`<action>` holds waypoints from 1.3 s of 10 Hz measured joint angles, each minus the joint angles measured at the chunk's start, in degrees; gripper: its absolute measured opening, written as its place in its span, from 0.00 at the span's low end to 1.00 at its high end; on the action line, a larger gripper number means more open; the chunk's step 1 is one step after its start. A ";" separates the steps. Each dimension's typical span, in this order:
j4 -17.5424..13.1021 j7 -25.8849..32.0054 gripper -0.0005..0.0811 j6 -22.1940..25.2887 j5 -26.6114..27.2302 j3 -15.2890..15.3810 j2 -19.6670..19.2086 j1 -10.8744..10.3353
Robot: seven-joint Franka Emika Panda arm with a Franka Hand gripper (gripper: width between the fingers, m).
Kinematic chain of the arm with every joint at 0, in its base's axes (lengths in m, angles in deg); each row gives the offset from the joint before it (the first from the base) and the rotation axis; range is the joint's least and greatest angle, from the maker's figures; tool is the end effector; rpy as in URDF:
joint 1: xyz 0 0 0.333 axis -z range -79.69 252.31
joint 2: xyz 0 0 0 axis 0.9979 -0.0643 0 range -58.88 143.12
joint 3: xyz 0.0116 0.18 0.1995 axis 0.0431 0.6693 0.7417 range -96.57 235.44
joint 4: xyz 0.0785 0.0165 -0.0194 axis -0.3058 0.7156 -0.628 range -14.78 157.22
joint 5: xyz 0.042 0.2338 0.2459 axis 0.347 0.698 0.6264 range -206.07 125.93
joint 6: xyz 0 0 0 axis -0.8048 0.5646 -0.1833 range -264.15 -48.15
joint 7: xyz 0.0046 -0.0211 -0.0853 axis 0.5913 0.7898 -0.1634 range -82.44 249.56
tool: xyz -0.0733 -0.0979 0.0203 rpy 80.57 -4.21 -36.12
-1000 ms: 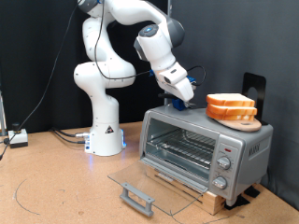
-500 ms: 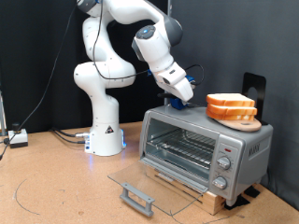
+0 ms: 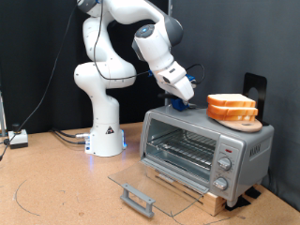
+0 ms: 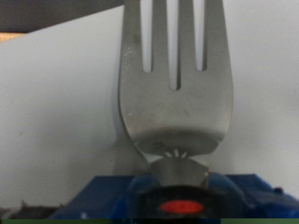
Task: Make a piece of toast with the oven
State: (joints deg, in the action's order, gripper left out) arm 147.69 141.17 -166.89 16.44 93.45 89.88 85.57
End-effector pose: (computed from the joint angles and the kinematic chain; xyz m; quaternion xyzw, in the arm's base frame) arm 0.2564 0.1514 0.3571 -0.8829 -0.3819 -0.1018 0.2534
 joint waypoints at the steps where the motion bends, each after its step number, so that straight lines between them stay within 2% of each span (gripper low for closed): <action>1: 0.00 0.01 0.60 0.00 -0.28 0.03 0.00 0.00; 2: 0.00 0.08 0.60 -0.03 -0.70 0.11 0.00 0.00; 3: 0.00 0.20 0.76 -0.50 -1.04 0.39 0.01 0.00; 4: 0.03 0.80 0.76 -1.74 -1.10 1.03 0.09 0.00; 5: 0.04 1.68 0.91 -2.80 -1.10 1.61 0.26 0.00; 6: 0.05 2.07 0.98 -3.13 -1.10 1.93 0.50 0.00; 13: 0.06 1.36 1.00 -1.99 -2.72 2.35 0.93 0.10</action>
State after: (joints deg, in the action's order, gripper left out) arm 147.75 142.53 -168.88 13.72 95.80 90.81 85.67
